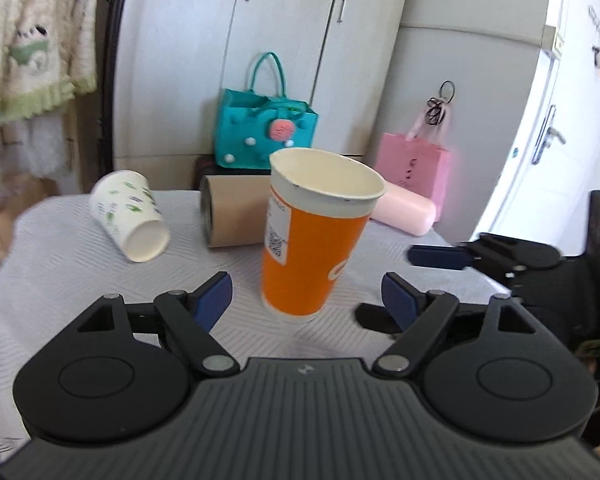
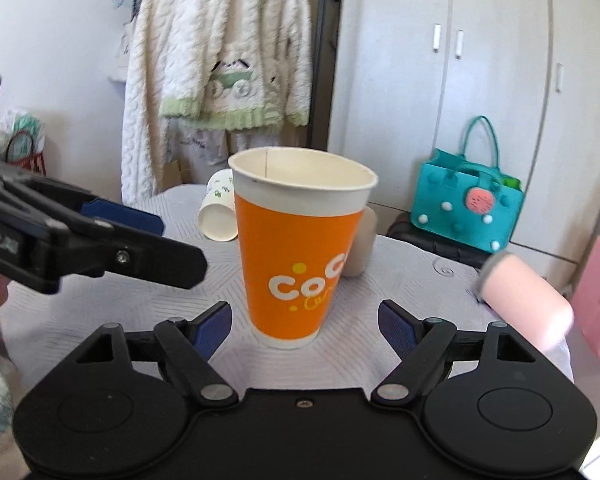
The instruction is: Flip cup upright
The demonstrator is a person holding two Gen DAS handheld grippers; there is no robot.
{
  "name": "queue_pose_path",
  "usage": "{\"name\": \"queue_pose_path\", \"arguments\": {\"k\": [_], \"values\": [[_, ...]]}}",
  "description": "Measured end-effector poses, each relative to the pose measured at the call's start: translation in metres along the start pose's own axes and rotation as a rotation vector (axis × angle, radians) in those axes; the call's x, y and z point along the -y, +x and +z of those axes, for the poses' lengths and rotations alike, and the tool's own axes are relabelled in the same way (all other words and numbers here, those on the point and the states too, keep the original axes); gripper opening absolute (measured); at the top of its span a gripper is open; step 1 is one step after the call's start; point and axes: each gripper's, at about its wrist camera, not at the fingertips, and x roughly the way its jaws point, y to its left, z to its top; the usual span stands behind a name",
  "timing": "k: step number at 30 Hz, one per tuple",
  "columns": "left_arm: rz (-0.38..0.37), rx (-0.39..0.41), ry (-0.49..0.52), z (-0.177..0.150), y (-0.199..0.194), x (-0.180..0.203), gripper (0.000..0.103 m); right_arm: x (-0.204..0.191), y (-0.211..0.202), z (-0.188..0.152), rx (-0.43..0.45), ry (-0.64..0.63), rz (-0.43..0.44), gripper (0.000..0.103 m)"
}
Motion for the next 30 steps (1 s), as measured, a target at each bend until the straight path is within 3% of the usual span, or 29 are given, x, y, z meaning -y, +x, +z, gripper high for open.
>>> {"name": "queue_pose_path", "arguments": {"k": [10,30], "values": [[0.117,0.029,0.023,-0.01,-0.048,0.012,0.086,-0.003,-0.045,-0.018,0.026,0.038,-0.043,0.085],[0.181,0.072,0.01,-0.038,-0.112,0.04,0.091,-0.037,-0.121,-0.028,0.115,0.086,-0.119,0.087]]}}
